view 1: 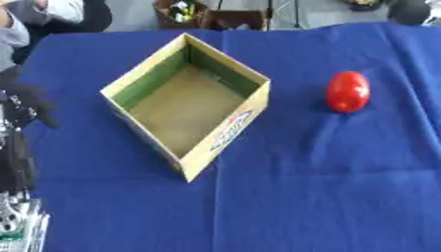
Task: Pick up objects on the table and place them in the box.
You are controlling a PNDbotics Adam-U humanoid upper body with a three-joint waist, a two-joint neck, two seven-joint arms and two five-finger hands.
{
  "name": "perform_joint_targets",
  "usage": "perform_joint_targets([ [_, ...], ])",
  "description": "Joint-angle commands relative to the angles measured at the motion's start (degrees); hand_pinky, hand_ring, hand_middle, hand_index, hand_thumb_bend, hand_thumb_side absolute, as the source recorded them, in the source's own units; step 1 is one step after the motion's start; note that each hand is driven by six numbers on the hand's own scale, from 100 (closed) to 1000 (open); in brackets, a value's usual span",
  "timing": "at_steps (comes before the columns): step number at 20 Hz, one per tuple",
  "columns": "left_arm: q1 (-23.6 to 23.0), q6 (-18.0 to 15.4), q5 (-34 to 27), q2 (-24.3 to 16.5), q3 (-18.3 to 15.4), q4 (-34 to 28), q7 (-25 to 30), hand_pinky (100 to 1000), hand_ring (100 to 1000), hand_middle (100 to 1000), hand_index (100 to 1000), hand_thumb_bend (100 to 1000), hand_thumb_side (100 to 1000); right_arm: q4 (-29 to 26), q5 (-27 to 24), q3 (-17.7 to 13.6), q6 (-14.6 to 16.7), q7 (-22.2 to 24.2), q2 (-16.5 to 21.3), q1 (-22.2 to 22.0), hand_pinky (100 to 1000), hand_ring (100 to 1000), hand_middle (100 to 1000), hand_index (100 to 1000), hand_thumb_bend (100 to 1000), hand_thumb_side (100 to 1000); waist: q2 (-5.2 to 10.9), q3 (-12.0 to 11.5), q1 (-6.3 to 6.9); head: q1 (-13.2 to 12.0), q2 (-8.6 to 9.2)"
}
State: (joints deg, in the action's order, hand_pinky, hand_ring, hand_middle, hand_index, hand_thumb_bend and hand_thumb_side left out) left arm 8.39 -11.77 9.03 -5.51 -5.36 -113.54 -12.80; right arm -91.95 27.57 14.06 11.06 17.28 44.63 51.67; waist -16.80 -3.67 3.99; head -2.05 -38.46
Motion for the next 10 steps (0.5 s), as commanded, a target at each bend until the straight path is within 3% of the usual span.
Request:
perform_joint_targets([
  [1,0.02,0.05,-0.32,-1.10,0.29,-1.05,0.30,298,459,517,782,100,919,4.29,3.60,1.12,1.80,3.98,0.43,2.85,821,874,786,883,871,857,1.31,-0.14,-0.23,0.01,0.07],
  [5,-0.11,0.10,-0.32,-1.02,0.30,-1.05,0.34,298,459,517,781,100,919,10.70,9.24,-0.95,5.32,16.60,-3.10,6.76,829,887,803,897,932,729,1.24,-0.25,-0.15,-0.14,0.38],
  [10,-0.11,0.16,-0.32,-0.90,0.35,-1.05,0.43,298,459,518,781,100,919,15.84,11.36,-1.82,7.36,22.25,-4.80,8.37,835,907,809,906,1000,626,0.93,-0.17,-0.09,-0.16,0.67],
])
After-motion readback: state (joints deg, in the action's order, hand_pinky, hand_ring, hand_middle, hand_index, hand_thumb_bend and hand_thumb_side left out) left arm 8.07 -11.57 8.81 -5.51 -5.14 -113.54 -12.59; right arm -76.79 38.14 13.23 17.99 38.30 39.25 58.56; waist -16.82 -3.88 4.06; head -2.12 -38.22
